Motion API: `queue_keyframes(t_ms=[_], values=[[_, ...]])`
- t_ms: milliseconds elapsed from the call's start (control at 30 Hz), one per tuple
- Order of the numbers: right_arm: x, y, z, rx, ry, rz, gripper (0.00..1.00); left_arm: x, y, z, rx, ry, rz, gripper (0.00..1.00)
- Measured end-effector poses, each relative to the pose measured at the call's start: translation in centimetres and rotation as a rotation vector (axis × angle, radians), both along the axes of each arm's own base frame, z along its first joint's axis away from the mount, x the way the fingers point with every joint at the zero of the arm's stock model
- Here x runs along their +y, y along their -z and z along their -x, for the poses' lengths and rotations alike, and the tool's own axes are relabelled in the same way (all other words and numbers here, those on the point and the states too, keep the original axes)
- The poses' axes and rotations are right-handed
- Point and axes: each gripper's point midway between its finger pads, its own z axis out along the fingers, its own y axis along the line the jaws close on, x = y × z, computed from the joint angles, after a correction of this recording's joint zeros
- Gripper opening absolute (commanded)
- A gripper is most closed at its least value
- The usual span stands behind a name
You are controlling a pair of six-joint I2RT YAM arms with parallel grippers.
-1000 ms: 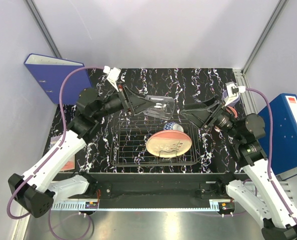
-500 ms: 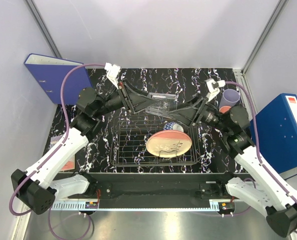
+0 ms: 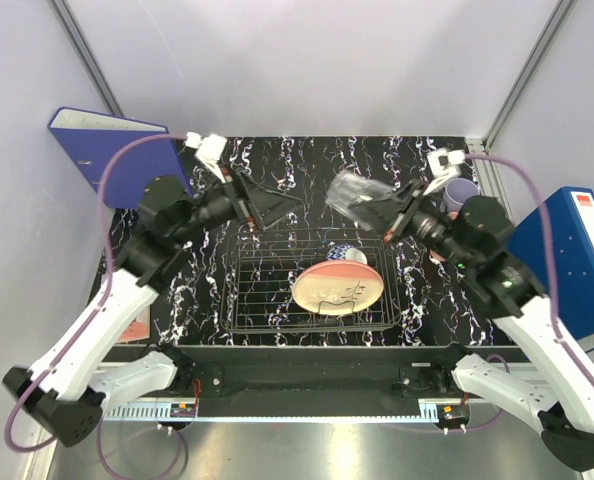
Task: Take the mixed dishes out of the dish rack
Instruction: Place the cup at the center of the board.
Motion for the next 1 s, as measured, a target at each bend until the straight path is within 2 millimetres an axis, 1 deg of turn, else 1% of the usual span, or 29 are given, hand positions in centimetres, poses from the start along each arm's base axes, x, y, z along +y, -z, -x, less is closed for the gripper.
queue_keyframes(t_ms=[33,133,200,233,267,333,367,467,500,567,633,733,900,1000], values=[[-1.4,-0.2,-0.8,0.019,0.089,0.034,0.0,0.9,-0.2,-0.2,-0.006,-0.055,-0.018,0.99],[-5.7,-0.4,-2.2,0.093,0.332,0.142,0.0,3.4,-1.4,-0.5,-0.03,-0.197,-0.053,0.99],[-8.5,0.8,-2.9,0.163,0.482,0.226,0.0,4.6,-1.7,-0.7,-0.03,-0.267,-0.075,0.99],[-10.1,1.9,-2.9,0.206,0.56,0.275,0.0,5.1,-1.5,-0.8,-0.025,-0.293,-0.09,0.99],[-12.0,3.8,-2.9,0.273,0.647,0.335,0.0,5.5,-1.0,-0.9,-0.011,-0.316,-0.108,0.99],[-14.2,6.9,-2.4,0.377,0.746,0.43,0.0,5.9,0.2,-1.2,0.021,-0.338,-0.139,0.99],[-15.5,9.1,-1.9,0.457,0.809,0.493,0.0,5.9,1.1,-1.3,0.041,-0.346,-0.157,0.99],[-17.5,13.0,-1.1,0.595,0.928,0.584,0.0,5.8,4.7,-1.9,0.122,-0.352,-0.224,0.99],[-17.9,14.3,-0.9,0.639,0.962,0.603,0.0,5.8,6.3,-2.0,0.16,-0.349,-0.253,0.99],[-18.4,16.0,-0.3,0.697,0.997,0.611,0.0,5.7,8.3,-1.9,0.207,-0.346,-0.292,0.99],[-19.2,17.4,0.5,0.75,1.028,0.6,0.0,5.9,9.8,-1.7,0.247,-0.343,-0.322,0.99],[-20.9,19.4,1.4,0.842,1.088,0.564,0.0,6.0,10.6,-1.4,0.27,-0.339,-0.337,0.99],[-23.6,23.3,1.7,1.025,1.171,0.5,0.0,6.3,10.8,-0.8,0.271,-0.336,-0.337,0.99],[-23.7,25.0,1.2,1.086,1.155,0.512,0.0,6.6,10.9,-0.3,0.271,-0.336,-0.337,0.99]])
